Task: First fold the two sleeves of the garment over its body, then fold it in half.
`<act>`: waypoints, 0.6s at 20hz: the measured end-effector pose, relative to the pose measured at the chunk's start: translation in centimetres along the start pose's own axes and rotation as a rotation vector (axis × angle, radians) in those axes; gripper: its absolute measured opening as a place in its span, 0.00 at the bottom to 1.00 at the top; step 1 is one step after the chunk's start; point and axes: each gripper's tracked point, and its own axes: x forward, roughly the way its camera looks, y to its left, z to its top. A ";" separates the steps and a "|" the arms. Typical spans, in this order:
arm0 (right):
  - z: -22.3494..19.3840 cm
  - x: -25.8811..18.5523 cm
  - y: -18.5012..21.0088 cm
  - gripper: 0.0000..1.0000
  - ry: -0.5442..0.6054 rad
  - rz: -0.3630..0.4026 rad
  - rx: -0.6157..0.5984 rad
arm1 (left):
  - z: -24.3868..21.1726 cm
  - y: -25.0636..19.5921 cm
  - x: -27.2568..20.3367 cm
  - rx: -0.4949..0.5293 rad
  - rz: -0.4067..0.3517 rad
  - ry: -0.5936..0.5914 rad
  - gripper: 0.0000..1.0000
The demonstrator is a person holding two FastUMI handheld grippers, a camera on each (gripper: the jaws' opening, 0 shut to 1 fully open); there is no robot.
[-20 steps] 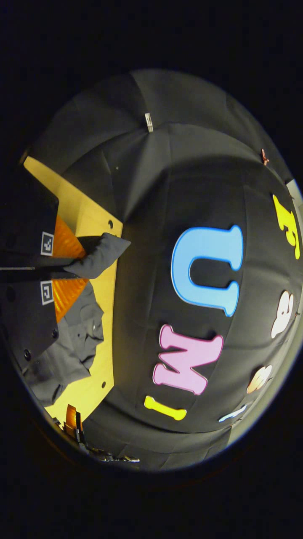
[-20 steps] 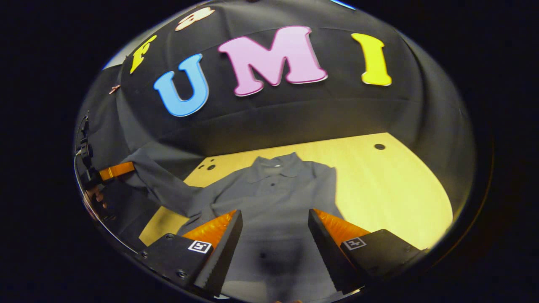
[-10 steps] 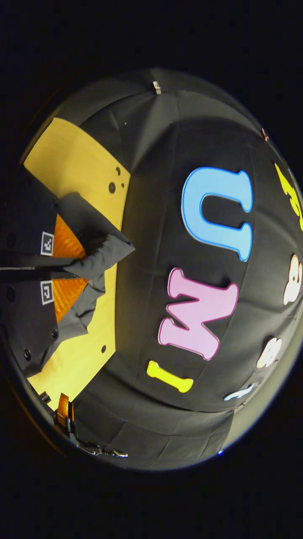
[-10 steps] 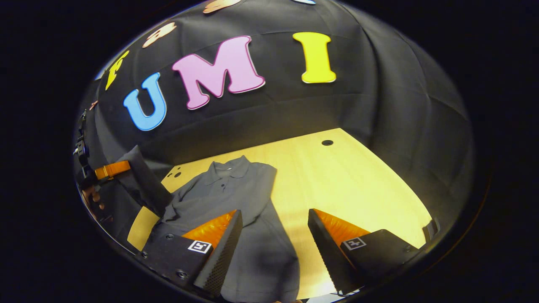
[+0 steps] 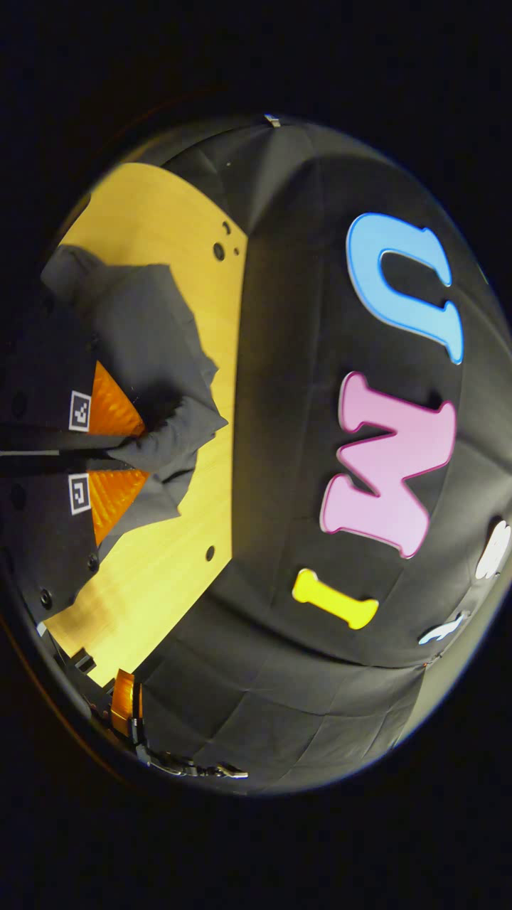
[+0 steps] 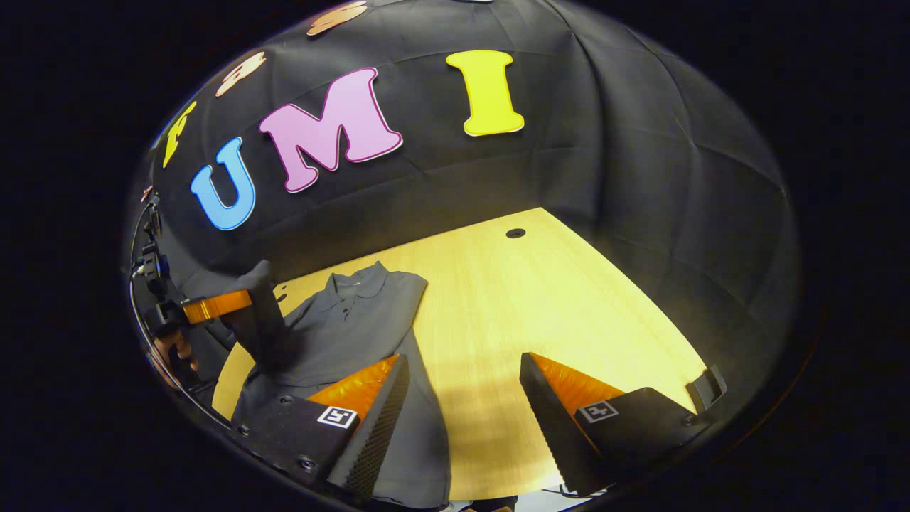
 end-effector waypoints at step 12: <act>-3.0 0.2 -3.6 0.96 0.103 0.047 -0.060 | -10.7 -6.0 6.1 0.122 0.009 0.145 0.09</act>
